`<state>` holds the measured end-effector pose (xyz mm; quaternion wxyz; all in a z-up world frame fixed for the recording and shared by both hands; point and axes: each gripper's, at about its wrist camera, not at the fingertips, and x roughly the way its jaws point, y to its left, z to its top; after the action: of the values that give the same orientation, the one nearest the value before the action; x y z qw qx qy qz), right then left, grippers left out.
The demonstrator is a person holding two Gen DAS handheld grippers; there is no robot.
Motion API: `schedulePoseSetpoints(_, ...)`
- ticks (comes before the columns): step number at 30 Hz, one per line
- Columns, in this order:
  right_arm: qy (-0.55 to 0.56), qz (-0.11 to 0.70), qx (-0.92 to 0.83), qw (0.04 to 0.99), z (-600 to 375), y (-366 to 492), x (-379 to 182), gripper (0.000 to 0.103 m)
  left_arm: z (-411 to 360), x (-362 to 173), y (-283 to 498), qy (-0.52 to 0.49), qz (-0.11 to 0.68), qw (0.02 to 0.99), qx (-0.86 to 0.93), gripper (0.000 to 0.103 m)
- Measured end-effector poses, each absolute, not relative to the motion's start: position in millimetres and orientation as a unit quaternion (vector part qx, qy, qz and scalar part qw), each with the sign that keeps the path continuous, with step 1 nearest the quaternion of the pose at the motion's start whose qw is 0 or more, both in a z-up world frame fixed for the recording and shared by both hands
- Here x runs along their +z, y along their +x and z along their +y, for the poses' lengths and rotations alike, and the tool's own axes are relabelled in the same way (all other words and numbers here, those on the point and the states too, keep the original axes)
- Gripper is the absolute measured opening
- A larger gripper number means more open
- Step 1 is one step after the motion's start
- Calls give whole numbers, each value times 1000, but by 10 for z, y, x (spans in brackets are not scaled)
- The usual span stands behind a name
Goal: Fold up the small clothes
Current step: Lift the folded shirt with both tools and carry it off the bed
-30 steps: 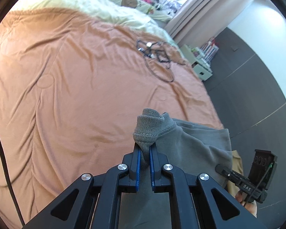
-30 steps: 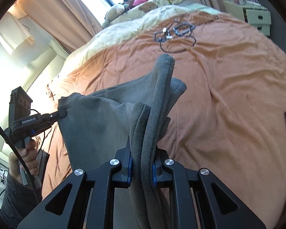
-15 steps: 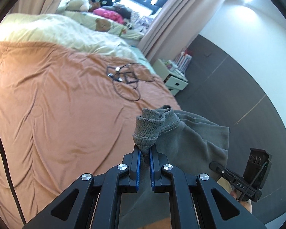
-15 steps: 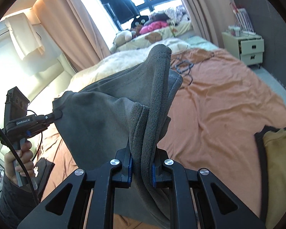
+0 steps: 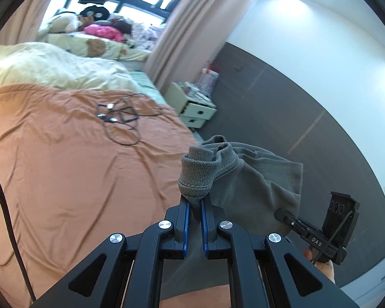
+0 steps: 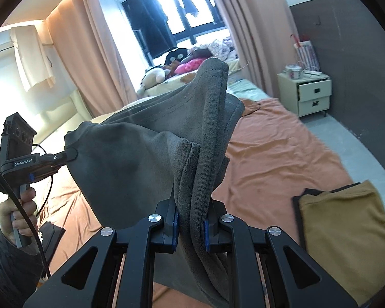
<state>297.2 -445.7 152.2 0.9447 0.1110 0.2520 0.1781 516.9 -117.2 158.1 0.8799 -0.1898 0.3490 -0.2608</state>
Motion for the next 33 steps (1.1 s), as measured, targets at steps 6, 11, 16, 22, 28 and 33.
schedulePoseSetpoints(6,98,244,147,953,-4662,2648,1584,11,-1736,1700,5110,-175,351,866,-309,8)
schedulePoseSetpoints(11,91,237,115,960,-4810,2382,1679,11,-2275,1767,5034,-161,354,854,-346,8)
schedulePoseSetpoints(16,85,231,82,966,-4927,2080,1762,11,-2765,1842,4905,-150,353,836,-391,8)
schedulePoseSetpoints(22,79,222,44,971,-4937,1766,1879,11,-3276,1899,4732,-135,348,821,-432,8)
schedulePoseSetpoints(28,72,223,11,972,-4887,1498,1920,11,-3753,1870,4549,-118,356,799,-470,8)
schedulePoseSetpoints(33,75,228,-13,971,-4835,1392,1935,11,-4051,1840,4450,-110,362,782,-495,7)
